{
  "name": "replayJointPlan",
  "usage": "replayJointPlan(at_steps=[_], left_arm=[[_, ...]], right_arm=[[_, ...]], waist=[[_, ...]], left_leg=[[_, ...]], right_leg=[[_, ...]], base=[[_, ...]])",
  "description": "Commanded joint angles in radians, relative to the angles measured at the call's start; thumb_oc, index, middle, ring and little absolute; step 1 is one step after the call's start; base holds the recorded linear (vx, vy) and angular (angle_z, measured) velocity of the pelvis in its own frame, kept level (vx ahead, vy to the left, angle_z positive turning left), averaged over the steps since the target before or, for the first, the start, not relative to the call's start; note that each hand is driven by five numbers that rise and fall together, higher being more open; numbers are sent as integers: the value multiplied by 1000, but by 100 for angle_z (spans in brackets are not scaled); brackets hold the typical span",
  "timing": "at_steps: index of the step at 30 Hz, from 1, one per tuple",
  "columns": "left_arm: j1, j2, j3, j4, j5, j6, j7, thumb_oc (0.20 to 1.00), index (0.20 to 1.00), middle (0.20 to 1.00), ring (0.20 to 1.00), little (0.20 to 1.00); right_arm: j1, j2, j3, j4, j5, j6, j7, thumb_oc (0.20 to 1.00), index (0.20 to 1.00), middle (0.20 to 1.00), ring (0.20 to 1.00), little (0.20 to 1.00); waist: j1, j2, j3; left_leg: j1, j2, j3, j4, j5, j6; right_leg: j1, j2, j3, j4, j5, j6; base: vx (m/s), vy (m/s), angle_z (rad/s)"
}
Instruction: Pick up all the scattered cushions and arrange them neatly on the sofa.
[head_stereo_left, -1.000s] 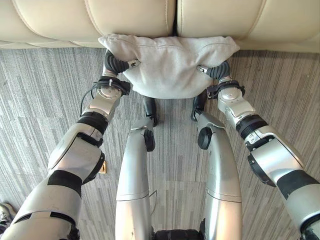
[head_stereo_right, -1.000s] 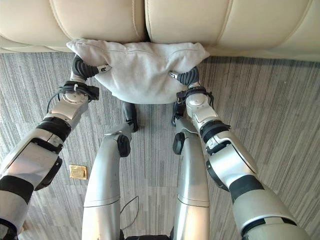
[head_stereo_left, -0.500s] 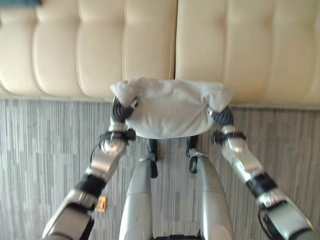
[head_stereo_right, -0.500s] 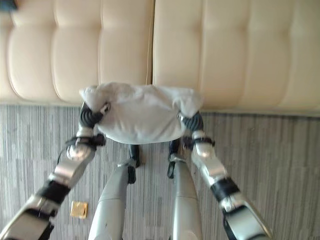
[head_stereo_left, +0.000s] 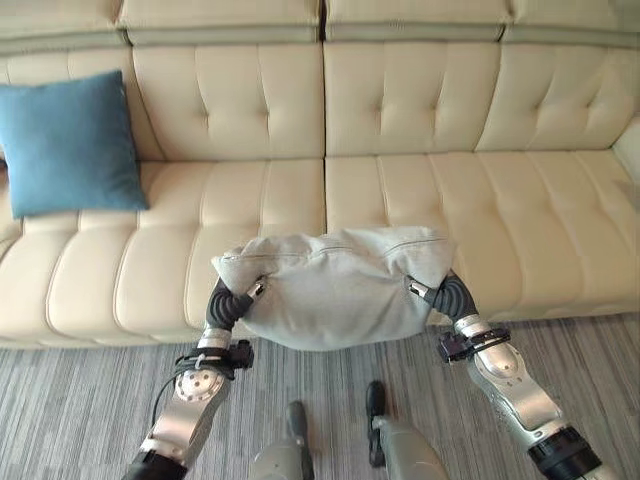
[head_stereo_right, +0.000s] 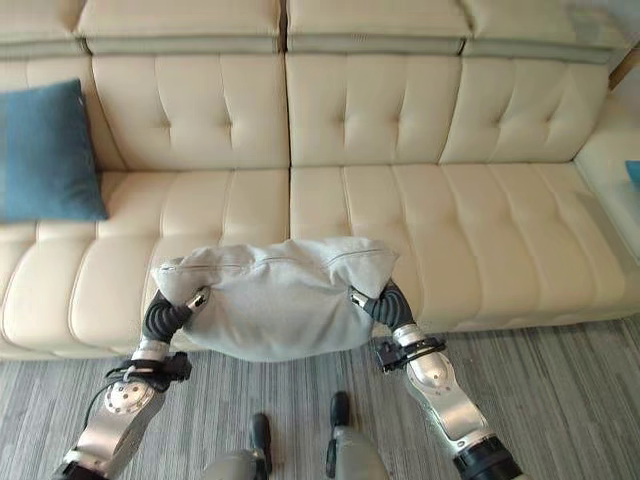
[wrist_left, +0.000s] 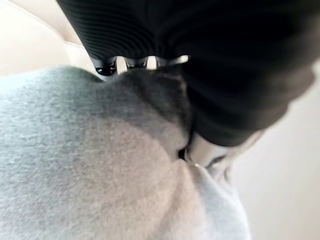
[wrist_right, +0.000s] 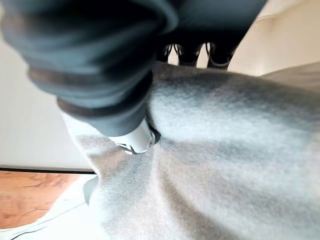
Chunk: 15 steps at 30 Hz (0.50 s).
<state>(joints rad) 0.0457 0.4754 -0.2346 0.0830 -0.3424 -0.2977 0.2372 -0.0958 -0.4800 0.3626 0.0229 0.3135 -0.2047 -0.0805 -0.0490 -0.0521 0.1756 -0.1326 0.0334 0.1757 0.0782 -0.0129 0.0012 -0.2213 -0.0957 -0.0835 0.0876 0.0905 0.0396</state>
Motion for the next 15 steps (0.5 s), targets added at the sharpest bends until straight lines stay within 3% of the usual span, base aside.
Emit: replayJointPlan(at_steps=[1,6,9,12,15], left_arm=[[-84,-3,-66,-116,35,-75,-45,200,200,200,200,200],[-62,5,-69,-129,45,-65,-43,200,200,200,200,200],[-61,8,-69,-124,53,-56,-51,200,200,200,200,200],[-65,4,-73,-111,65,-46,-66,200,200,200,200,200],[-67,0,-77,-112,64,-47,-72,200,200,200,200,200]], right_arm=[[-101,67,58,-183,17,-103,69,200,200,200,200,200],[-125,78,98,-152,4,-88,71,200,200,200,200,200],[-125,85,105,-136,-1,-79,77,200,200,200,200,200],[-106,90,100,-126,-8,-78,84,200,200,200,200,200],[-105,82,102,-124,-4,-74,89,200,200,200,200,200]], waist=[[-3,-11,-26],[23,-29,-43],[28,-25,-38],[19,-6,-25],[4,14,-13]], left_leg=[[12,3,-14,61,-79,-40],[31,-21,8,76,-123,-6],[44,-38,1,62,-128,20],[86,-55,-15,43,-144,38],[124,-76,-36,17,-155,41]], right_leg=[[99,-42,-4,48,-121,116],[99,-61,37,70,-54,161],[60,-71,60,177,7,189],[5,-53,63,269,-13,176],[-71,-39,31,202,-42,148]], base=[[127,85,-4],[113,157,-10],[86,178,-41],[159,175,-26],[191,63,14]])
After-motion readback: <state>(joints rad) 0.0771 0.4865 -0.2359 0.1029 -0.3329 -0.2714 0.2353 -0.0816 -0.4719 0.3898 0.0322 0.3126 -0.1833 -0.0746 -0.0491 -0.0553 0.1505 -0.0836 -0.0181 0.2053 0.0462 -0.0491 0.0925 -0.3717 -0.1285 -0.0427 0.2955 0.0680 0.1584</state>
